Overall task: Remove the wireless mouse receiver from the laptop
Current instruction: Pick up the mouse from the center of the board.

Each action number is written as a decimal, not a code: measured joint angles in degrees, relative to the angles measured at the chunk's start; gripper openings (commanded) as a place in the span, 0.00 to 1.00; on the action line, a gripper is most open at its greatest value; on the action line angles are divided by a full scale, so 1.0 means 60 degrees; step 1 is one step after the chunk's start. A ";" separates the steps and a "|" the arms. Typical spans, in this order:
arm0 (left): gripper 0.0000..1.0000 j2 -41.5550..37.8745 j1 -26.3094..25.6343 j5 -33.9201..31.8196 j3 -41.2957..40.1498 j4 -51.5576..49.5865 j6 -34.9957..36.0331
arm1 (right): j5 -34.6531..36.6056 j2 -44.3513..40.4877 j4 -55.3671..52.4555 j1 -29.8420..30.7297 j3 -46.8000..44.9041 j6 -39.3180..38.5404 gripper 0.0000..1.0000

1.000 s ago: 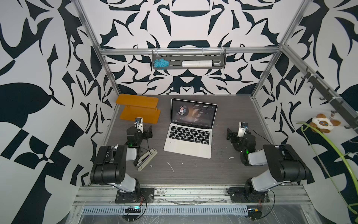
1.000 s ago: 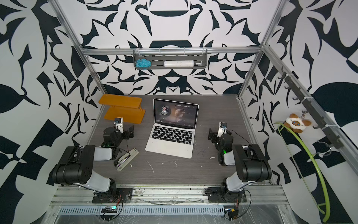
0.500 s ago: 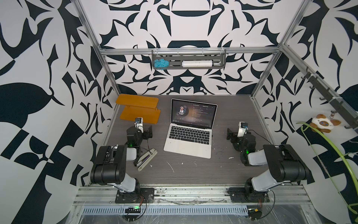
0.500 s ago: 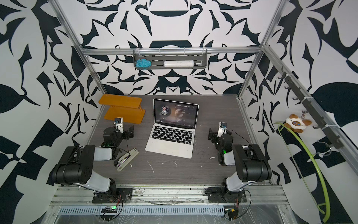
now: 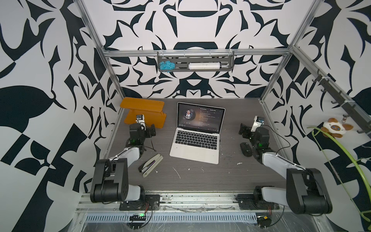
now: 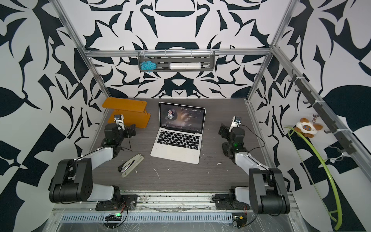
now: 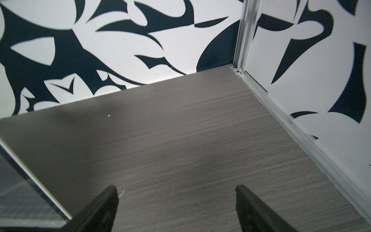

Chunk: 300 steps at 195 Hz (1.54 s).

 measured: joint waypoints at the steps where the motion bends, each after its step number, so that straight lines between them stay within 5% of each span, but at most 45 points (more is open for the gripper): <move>1: 0.99 -0.0029 0.0000 -0.0007 0.0036 -0.0058 -0.0025 | 0.0007 -0.0018 -0.0084 0.0004 0.0036 0.0036 0.93; 49: 0.99 -0.1144 -0.0004 0.0659 0.1300 -0.3027 -0.2091 | 0.1082 0.0091 -0.5989 0.0189 0.1953 0.1909 0.94; 89: 0.99 -0.1585 -0.0616 0.2266 0.1224 -0.3869 -0.3089 | 0.0794 0.0040 -0.8309 0.0186 0.1574 0.2521 1.00; 210: 0.99 -0.3206 -0.1166 0.4098 0.0790 -0.4492 -0.3432 | -0.1049 0.1701 -0.8484 0.0820 0.1665 0.2510 1.00; 300: 0.99 -0.3308 -0.1439 0.4397 0.0171 -0.4357 -0.3464 | -0.0178 0.2459 -0.8266 0.1268 0.2138 0.2415 0.90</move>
